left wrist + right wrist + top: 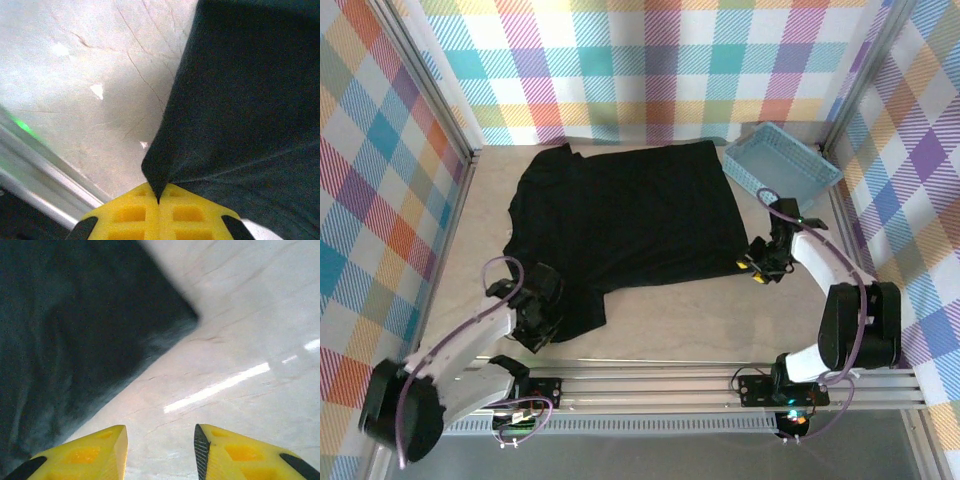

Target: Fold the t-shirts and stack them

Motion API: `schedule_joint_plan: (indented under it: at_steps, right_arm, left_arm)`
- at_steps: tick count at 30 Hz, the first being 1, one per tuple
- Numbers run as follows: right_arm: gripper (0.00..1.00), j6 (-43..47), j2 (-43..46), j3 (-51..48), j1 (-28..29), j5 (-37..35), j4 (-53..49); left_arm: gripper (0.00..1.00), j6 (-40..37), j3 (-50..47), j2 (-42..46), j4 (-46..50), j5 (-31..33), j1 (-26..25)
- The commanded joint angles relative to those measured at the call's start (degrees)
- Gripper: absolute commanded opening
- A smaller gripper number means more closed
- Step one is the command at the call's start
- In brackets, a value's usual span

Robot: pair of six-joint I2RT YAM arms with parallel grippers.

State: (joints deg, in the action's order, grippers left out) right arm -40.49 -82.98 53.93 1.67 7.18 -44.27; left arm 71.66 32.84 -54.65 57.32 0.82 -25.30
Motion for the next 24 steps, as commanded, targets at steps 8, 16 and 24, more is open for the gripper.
schedule_joint_plan:
  at_steps: [8, 16, 24]
  right_arm:
    - [0.39, -8.18, -6.98, -1.62, -2.06, 1.03, 6.38]
    - [0.37, -8.99, -7.05, -3.46, -2.99, 3.51, 6.3]
    - [0.3, -9.36, -10.68, -2.58, -2.99, 5.64, 9.8]
  left_arm:
    - [0.0, 4.78, -1.05, 8.57, 7.7, 1.47, -0.26]
    - [0.0, 2.87, -0.22, 7.67, 7.52, 1.16, -0.23]
    - [0.0, 1.85, -0.09, 8.04, 7.98, 0.41, -0.22]
